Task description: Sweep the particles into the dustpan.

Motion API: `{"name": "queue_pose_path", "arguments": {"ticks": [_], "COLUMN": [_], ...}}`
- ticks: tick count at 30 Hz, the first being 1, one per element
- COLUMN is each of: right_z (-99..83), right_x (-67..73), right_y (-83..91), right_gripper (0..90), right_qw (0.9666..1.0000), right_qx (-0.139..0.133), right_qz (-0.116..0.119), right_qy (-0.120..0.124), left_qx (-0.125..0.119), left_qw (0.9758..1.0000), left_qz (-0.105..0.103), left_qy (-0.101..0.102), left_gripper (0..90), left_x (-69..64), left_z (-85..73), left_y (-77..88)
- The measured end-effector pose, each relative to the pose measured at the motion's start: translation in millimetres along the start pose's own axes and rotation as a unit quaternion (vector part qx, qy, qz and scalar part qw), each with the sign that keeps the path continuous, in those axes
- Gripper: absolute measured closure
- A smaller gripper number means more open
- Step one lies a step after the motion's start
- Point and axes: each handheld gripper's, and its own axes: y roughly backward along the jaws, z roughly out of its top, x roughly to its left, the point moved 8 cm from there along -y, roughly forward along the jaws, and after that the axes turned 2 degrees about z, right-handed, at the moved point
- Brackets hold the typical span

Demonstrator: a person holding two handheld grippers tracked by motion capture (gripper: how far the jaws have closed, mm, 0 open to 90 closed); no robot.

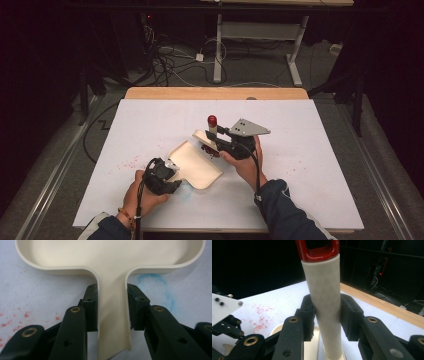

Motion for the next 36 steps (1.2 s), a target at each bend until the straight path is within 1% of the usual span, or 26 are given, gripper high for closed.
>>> {"name": "queue_pose_path", "arguments": {"ticks": [1,2,3,5,7,11,13,17,19,23,28,30,32,33,34,35,36], "right_z": [-0.2,-0.2,-1.1,-1.7,-1.5,1.7,2.4,3.9,5.7,8.3,13.6,15.5,16.9,17.2,18.1,18.1,20.4], "right_x": [3.4,3.4,7.8,11.9,13.4,18.1,21.4,31.9,35.4,41.1,44.3,43.2,40.2,38.3,33.4,33.4,28.2], "right_y": [0.0,0.0,-0.2,0.4,1.0,4.1,4.2,3.8,4.0,1.9,-2.8,-4.2,-4.8,-4.9,-4.2,-4.2,-0.5], "right_gripper": [67.1,67.1,67.0,67.0,67.0,67.3,67.3,67.4,67.9,68.7,69.9,70.0,70.1,70.1,70.1,70.1,70.1], "right_qw": [1.0,1.0,1.0,1.0,1.0,0.9999,0.9998,0.9995,0.9993,0.9991,0.9991,0.9993,0.9994,0.9995,0.9995,0.9995,0.9995], "right_qx": [-0.001,-0.001,0.0,0.002,0.003,-0.005,-0.007,-0.007,-0.01,-0.013,-0.013,-0.015,-0.017,-0.017,-0.02,-0.02,-0.025], "right_qz": [0.002,0.002,0.004,0.004,0.006,0.015,0.019,0.031,0.036,0.039,0.038,0.035,0.024,0.022,0.02,0.02,0.013], "right_qy": [-0.002,-0.002,-0.001,0.005,0.006,-0.005,-0.005,0.001,-0.001,0.006,0.009,0.009,0.019,0.017,0.014,0.014,0.01], "left_qx": [0.0,0.0,0.001,0.001,0.001,0.002,0.002,0.002,0.002,0.002,0.002,0.002,0.0,0.0,0.0,0.0,-0.001], "left_qw": [1.0,1.0,1.0,1.0,1.0,1.0,1.0,1.0,1.0,1.0,1.0,1.0,1.0,1.0,1.0,1.0,1.0], "left_qz": [0.001,0.0,0.001,0.002,0.002,-0.002,-0.001,-0.003,-0.004,-0.003,-0.004,-0.004,-0.003,-0.003,-0.004,-0.004,-0.004], "left_qy": [-0.001,0.002,0.0,0.001,0.001,0.002,0.003,0.005,0.006,0.008,0.008,0.007,0.006,0.007,0.006,0.006,0.006], "left_gripper": [64.0,64.0,64.0,63.9,64.0,64.0,63.9,64.0,63.9,64.0,63.9,63.9,63.9,63.9,64.0,64.0,64.0], "left_x": [-0.1,-0.9,-1.0,-2.2,-2.7,-2.9,-3.1,-3.6,-3.3,-3.1,-3.4,-3.4,-3.3,-3.1,-3.1,-3.2,-3.1], "left_z": [0.8,1.6,2.5,4.0,4.5,4.8,5.0,5.2,5.1,5.4,5.2,5.1,5.0,5.0,5.0,5.0,5.0], "left_y": [-0.8,-1.2,-1.5,-2.1,-2.6,-2.6,-2.6,-2.8,-2.7,-3.0,-3.0,-3.0,-3.1,-3.0,-3.0,-3.0,-3.0]}}
